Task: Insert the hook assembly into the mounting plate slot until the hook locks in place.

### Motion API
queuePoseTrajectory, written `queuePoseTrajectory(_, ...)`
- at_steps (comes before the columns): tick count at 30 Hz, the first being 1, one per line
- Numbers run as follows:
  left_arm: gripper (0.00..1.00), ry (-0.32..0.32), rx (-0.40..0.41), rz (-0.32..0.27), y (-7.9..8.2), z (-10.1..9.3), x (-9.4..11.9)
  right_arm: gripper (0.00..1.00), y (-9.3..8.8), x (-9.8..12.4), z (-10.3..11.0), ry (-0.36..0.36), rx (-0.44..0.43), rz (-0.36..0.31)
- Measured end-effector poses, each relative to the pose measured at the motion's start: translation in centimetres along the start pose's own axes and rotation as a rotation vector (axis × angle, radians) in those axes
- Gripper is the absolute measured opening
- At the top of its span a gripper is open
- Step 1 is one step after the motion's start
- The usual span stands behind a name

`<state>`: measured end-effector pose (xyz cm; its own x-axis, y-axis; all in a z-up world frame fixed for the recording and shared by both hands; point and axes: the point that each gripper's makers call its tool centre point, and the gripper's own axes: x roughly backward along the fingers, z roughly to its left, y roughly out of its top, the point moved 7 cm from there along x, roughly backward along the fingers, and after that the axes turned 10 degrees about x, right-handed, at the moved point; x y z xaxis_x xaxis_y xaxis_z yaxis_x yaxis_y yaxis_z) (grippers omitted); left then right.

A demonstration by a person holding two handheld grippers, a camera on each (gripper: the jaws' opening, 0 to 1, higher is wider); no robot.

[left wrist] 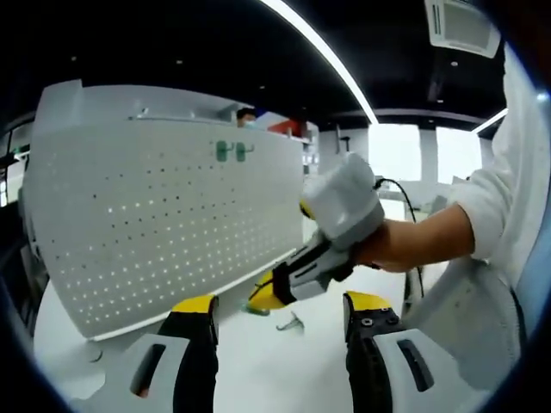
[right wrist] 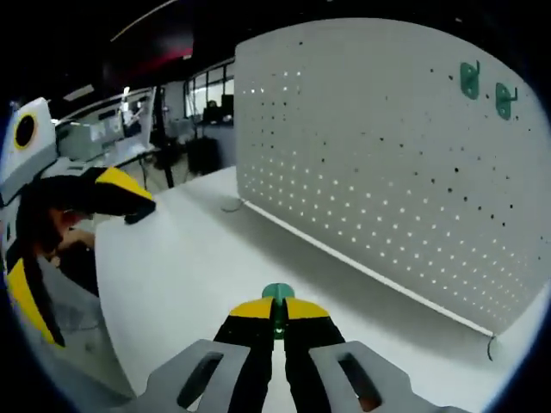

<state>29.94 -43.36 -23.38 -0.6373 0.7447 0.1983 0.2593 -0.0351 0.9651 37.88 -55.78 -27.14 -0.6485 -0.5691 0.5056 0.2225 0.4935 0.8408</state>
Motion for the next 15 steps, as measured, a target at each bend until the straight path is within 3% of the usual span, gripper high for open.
queuePoseTrajectory(15,0.6,-0.005,-0.008,-0.004,0.0,-0.2,0.0,0.01,3.6,4.2,1.0,-0.006,-0.034,-0.172)
